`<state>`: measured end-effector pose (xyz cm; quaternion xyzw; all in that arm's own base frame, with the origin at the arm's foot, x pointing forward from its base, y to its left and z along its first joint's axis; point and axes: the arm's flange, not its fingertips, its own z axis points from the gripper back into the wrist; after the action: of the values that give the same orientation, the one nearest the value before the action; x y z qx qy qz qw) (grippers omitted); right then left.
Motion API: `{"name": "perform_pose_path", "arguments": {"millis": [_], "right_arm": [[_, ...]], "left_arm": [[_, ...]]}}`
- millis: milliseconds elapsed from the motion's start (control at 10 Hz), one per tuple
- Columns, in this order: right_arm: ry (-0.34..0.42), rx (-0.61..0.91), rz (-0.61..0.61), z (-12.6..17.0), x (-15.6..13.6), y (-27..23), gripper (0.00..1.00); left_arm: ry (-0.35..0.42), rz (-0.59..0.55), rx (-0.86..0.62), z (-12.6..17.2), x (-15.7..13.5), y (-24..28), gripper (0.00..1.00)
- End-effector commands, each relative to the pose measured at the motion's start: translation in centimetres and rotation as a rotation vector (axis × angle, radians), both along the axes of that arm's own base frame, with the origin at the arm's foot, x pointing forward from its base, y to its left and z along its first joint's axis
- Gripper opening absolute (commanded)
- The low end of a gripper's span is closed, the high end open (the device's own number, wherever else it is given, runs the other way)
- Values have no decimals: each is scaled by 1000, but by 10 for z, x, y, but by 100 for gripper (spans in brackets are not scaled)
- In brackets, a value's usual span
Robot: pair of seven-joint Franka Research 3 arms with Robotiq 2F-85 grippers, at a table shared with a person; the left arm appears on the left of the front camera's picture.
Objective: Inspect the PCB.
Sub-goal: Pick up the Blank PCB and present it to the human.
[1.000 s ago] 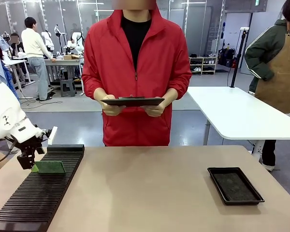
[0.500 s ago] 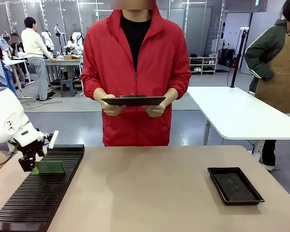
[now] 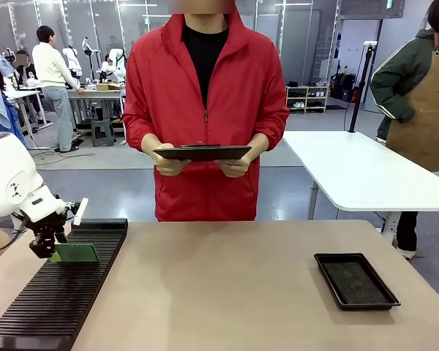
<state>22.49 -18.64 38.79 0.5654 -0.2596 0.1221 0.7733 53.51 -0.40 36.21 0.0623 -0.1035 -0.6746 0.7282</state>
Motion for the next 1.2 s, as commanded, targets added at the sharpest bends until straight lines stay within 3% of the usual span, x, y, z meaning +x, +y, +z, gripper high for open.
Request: {"name": "perform_pose_path", "arguments": {"millis": [0, 200, 300, 700, 900, 1100], "right_arm": [[-7, 4, 4, 0, -1, -1, 100], [-7, 4, 4, 0, -1, -1, 100], [-7, 4, 4, 0, -1, -1, 100], [-7, 4, 4, 0, -1, -1, 100], [-7, 4, 4, 0, -1, -1, 100], [-7, 4, 4, 0, -1, -1, 100]], "left_arm": [[7, -24, 18, -2, 3, 5, 0], [11, -30, 28, -1, 3, 4, 4], [14, -32, 26, -1, 3, 4, 0], [28, -35, 34, 0, 2, 3, 0], [31, -31, 5, 13, -1, 6, 0], [28, -21, -33, 45, -12, 9, 0]]}}
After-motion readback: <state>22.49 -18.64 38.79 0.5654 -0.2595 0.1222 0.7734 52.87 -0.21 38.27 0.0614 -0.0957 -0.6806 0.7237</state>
